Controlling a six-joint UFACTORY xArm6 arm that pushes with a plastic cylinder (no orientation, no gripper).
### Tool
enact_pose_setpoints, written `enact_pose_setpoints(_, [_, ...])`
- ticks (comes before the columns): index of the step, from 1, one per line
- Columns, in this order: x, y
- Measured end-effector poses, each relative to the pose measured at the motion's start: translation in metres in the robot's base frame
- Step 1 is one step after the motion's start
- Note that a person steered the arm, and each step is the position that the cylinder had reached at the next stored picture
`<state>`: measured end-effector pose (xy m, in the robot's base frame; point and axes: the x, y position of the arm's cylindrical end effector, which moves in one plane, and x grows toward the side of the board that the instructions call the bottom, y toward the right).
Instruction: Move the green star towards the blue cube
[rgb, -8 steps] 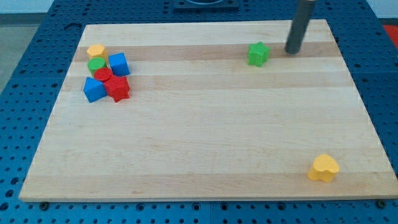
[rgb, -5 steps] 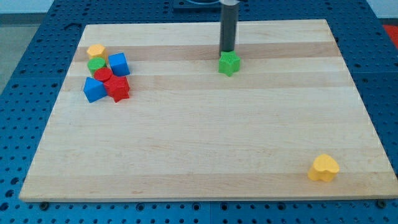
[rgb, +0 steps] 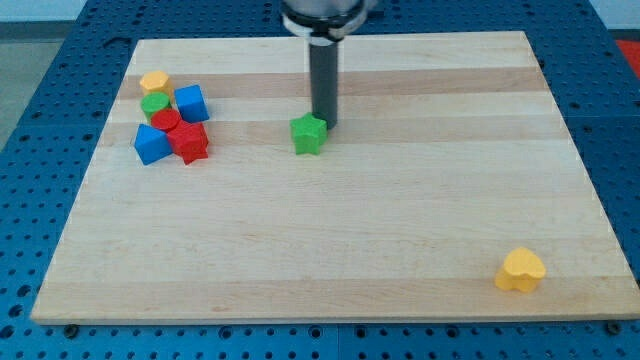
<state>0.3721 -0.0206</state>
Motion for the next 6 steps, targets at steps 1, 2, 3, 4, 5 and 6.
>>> enact_pose_setpoints(1, [0.008,0.012])
enact_pose_setpoints(2, [0.042,0.011])
enact_pose_setpoints(3, [0.073,-0.019])
enact_pose_setpoints(4, [0.083,-0.054])
enact_pose_setpoints(5, [0.052,-0.059])
enact_pose_setpoints(6, [0.033,-0.059])
